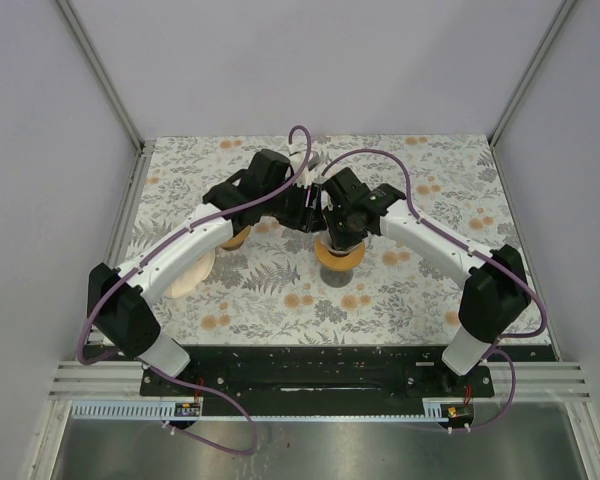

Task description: Place the coffee filter in the dripper

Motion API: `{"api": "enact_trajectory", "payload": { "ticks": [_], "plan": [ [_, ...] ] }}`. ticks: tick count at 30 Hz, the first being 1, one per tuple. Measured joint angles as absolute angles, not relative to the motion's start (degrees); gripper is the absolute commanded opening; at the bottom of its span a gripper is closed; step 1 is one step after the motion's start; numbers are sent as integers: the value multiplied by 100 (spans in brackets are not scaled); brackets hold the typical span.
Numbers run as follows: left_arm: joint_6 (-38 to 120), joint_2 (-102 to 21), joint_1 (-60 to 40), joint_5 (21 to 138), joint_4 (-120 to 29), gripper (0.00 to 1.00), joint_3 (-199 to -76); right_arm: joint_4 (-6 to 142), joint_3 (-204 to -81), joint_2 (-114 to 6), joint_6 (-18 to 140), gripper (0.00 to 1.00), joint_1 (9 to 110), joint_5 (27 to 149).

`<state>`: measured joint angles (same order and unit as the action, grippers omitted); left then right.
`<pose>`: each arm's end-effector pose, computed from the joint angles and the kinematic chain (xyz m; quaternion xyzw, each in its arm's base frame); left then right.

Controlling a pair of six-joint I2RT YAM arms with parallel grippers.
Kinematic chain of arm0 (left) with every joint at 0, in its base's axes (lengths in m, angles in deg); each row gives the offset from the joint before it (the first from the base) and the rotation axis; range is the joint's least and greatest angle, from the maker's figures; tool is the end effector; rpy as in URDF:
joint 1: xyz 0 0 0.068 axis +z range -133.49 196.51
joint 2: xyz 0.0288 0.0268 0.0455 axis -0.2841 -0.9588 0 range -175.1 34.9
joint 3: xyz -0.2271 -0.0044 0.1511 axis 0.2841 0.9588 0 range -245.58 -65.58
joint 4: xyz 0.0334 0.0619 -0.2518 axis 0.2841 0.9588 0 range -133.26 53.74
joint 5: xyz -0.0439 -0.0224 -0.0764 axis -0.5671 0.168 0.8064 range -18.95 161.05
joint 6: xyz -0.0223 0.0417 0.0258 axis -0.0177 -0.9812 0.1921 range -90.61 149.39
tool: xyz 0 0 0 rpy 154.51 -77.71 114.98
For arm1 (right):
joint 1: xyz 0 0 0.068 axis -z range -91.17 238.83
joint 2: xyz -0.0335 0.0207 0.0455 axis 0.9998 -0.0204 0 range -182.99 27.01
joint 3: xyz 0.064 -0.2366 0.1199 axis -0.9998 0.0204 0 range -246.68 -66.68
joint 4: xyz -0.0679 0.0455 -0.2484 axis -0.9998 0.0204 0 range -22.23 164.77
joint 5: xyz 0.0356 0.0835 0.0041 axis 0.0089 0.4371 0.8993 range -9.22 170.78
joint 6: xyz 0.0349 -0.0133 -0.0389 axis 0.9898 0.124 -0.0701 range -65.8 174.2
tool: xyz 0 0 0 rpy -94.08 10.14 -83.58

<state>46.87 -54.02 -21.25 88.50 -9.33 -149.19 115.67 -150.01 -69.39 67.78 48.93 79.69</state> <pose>0.2688 -0.2216 0.3463 0.2212 0.8676 -0.3179 0.3119 0.2727 0.2271 0.2831 -0.2181 0.9432 0.1045 0.2279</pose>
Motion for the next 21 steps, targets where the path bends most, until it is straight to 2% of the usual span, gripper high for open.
{"api": "enact_trajectory", "payload": {
  "ticks": [6,21],
  "plan": [
    [4866,-5393,-2125,8983,-1046,55,-14666,11549,-15001,-6974,6807,0,4882,7917],
    [4986,-5522,-2114,8977,-1088,45,-14613,11451,-14993,-7127,6866,0,4838,7720]
  ]
}}
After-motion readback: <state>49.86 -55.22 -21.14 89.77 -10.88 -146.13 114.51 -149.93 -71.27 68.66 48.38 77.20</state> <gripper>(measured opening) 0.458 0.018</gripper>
